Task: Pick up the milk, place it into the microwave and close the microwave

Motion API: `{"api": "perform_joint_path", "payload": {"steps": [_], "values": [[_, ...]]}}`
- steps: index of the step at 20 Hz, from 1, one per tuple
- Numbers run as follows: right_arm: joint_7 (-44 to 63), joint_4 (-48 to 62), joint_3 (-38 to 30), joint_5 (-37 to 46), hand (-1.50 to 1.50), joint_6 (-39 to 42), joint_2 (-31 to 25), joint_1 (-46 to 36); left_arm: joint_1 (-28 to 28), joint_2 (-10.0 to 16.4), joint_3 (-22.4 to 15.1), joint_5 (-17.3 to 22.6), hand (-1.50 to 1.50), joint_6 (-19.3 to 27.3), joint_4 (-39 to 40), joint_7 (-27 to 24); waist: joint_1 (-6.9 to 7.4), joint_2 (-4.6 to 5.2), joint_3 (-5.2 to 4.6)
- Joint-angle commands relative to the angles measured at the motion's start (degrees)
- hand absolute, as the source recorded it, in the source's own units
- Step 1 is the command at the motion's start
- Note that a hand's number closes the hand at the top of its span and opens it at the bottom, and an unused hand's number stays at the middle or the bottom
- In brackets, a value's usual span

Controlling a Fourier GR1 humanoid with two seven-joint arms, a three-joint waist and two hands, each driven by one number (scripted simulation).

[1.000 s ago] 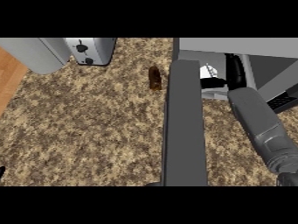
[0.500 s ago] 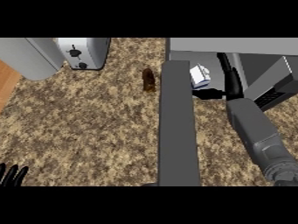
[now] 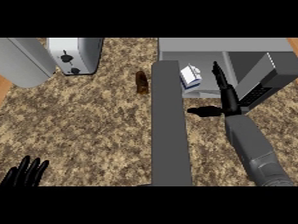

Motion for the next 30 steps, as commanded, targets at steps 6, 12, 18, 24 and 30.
{"api": "perform_joint_path", "payload": {"steps": [6,12,18,24,30], "values": [[-0.76,-12.46,4.48,-1.75,-1.50,7.78,3.51,14.78,-4.86,-0.11,-7.10,-3.30,-1.50,3.36,-0.23,6.25,-2.37,-0.73,-0.13],[-2.72,-24.62,7.22,-3.55,-1.50,13.53,5.18,26.76,-11.05,-0.09,-11.58,-9.62,1.50,4.35,5.16,9.50,-3.05,-0.75,-0.16],[3.16,-43.84,10.31,-6.17,-1.50,17.61,6.11,41.61,-19.11,-0.10,-14.21,-13.18,1.50,6.68,13.54,8.66,-2.71,-0.42,-0.18],[5.31,-59.20,9.12,-8.78,-1.50,18.63,4.04,53.19,-30.76,-0.11,-18.64,-18.56,1.50,11.31,24.07,10.40,-1.78,0.03,-0.10],[7.49,-66.00,7.58,-11.24,-1.50,22.18,1.56,58.72,-39.89,-0.11,-27.85,-23.12,1.50,10.38,35.82,13.95,-2.20,0.18,-0.08]]}}
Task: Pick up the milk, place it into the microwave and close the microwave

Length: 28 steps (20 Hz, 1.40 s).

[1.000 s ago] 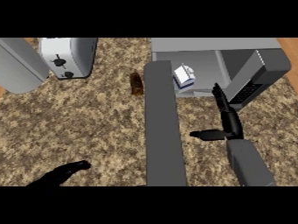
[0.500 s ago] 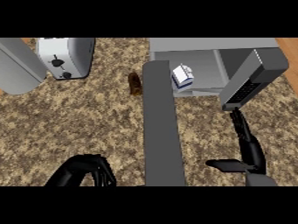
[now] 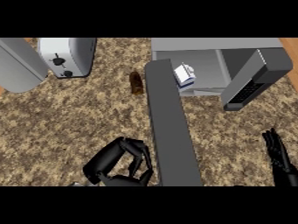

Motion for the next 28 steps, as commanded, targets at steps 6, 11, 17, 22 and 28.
{"api": "perform_joint_path", "payload": {"steps": [6,11,17,22,28], "values": [[0.00,-13.62,-2.02,-5.90,-1.50,6.33,-2.36,10.35,-13.57,-0.11,-14.71,2.89,1.50,11.27,25.66,-8.29,0.10,0.30,-0.01],[4.47,-18.06,-2.93,-10.39,-1.50,9.80,-4.50,9.36,-19.63,-0.10,-24.03,11.14,1.50,16.51,36.21,-13.35,-1.43,0.66,-0.11],[3.59,-21.09,-2.82,-14.70,-1.50,12.94,-6.99,8.45,-24.61,-0.09,-32.84,18.02,1.50,31.90,34.65,-8.16,-4.47,0.81,-0.18],[4.63,-23.88,-0.74,-15.00,-1.50,12.59,-7.55,6.93,-28.21,-0.08,-34.59,22.97,1.50,39.77,34.36,-7.81,-6.40,1.33,-0.25],[9.07,-27.62,0.76,-17.24,-1.50,13.73,-9.55,5.96,-29.32,-0.09,-32.73,30.65,1.50,46.16,32.72,-11.99,-8.22,2.00,-0.56]]}}
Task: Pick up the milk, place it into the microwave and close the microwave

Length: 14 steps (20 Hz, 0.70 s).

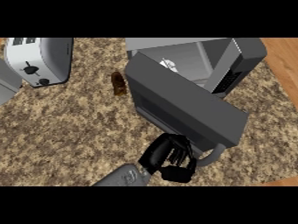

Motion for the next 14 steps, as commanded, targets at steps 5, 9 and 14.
{"api": "perform_joint_path", "payload": {"steps": [5,9,14], "values": [[3.58,-4.63,1.04,-3.98,-1.50,3.44,-2.82,-1.63,-4.04,-0.50,2.89,9.61,1.50,7.91,-2.61,-6.36,-3.24,0.81,-0.34],[5.54,-5.51,1.49,-6.02,-1.50,4.72,-3.79,-1.72,-7.06,-0.50,4.13,14.54,1.50,8.29,-1.29,-6.81,-5.12,1.38,-0.21],[7.20,-6.58,0.97,-7.66,-1.50,5.34,-5.51,-3.00,-12.00,-0.51,7.08,19.31,1.50,9.21,1.59,-7.29,-6.48,1.89,-0.07]]}}
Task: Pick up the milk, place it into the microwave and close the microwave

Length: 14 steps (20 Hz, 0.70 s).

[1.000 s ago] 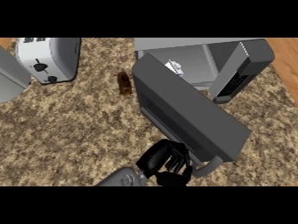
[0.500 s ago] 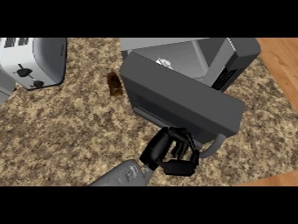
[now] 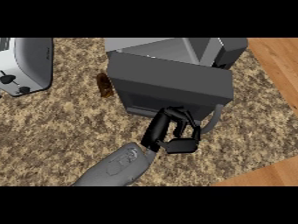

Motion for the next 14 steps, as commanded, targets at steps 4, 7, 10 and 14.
{"api": "perform_joint_path", "payload": {"steps": [4,7,10,14], "values": [[2.67,-1.39,-1.13,-2.96,-1.50,1.41,-2.69,-1.92,-6.38,-0.20,3.61,6.20,1.50,1.00,5.02,-1.48,-1.92,0.88,0.09],[3.82,-1.37,-1.12,-3.95,-1.50,1.56,-3.28,-3.07,-9.42,-0.20,4.39,8.30,1.50,0.80,6.95,-1.59,-2.11,1.08,0.18],[5.00,-1.26,-2.13,-4.84,-1.50,1.48,-4.41,-3.80,-11.09,-0.20,5.94,10.96,1.50,0.11,8.13,-2.89,-2.74,1.43,0.11],[6.10,-1.09,-2.32,-6.31,-1.50,1.60,-5.11,-5.40,-13.70,-0.20,7.93,13.75,1.50,-1.94,10.06,-4.97,-2.76,2.06,0.12]]}}
